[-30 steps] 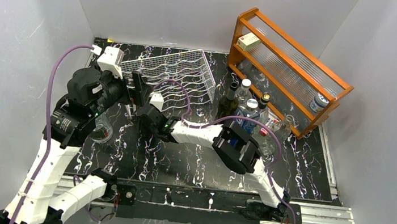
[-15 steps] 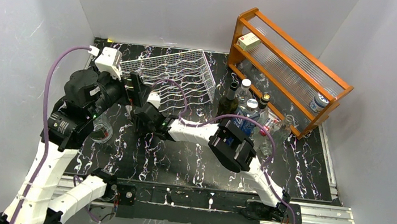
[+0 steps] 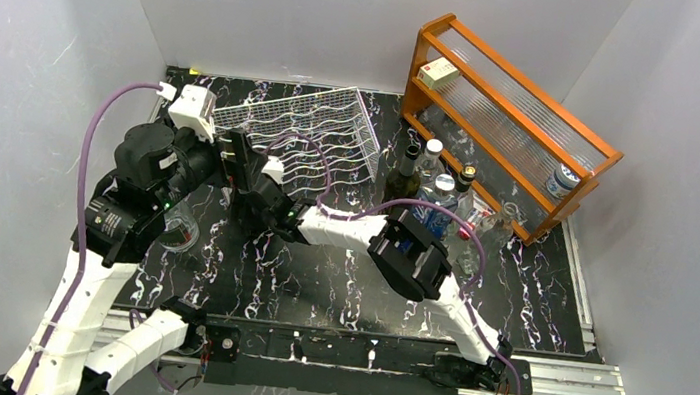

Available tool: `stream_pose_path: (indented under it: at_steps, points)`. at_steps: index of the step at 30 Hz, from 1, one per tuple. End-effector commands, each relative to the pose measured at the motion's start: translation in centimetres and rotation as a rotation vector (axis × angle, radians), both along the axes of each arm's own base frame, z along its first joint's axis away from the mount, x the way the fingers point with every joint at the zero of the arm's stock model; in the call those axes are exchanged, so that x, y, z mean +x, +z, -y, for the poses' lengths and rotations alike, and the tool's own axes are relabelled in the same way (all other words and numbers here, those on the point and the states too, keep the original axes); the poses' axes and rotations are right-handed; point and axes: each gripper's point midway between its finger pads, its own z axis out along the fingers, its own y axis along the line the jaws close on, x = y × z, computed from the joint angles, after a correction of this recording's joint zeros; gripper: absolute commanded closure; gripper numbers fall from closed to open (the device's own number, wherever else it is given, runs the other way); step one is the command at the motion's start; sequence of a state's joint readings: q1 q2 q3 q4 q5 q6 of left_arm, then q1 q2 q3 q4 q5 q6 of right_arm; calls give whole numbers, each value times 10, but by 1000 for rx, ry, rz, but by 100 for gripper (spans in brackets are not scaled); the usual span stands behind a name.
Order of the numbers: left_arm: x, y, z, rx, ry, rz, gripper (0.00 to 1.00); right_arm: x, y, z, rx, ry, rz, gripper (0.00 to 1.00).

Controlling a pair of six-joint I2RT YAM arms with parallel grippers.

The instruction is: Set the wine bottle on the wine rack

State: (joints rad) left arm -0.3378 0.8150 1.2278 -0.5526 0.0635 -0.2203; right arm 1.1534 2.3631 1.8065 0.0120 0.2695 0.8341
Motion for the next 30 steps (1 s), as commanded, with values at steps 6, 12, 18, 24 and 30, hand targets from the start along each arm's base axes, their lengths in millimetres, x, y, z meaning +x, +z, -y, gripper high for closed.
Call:
stream_pose_path:
  at_steps: [6, 12, 18, 24, 30]
  points:
    - [-3, 24, -3, -4, 2, 54, 2, 5, 69, 0, 125, 8, 87, 15]
    - [-11, 49, -4, -16, -9, 108, 2, -6, 78, 22, 89, 25, 95, 14]
    - [-20, 66, -6, -26, -20, 157, 2, -11, 116, 46, 98, 35, 179, 12]
    - [-23, 68, -7, -25, -19, 169, 2, -11, 158, 83, 62, 19, 287, 17]
    - [-39, 93, -12, -68, -21, 303, 2, -3, 203, 133, -17, 50, 388, 16]
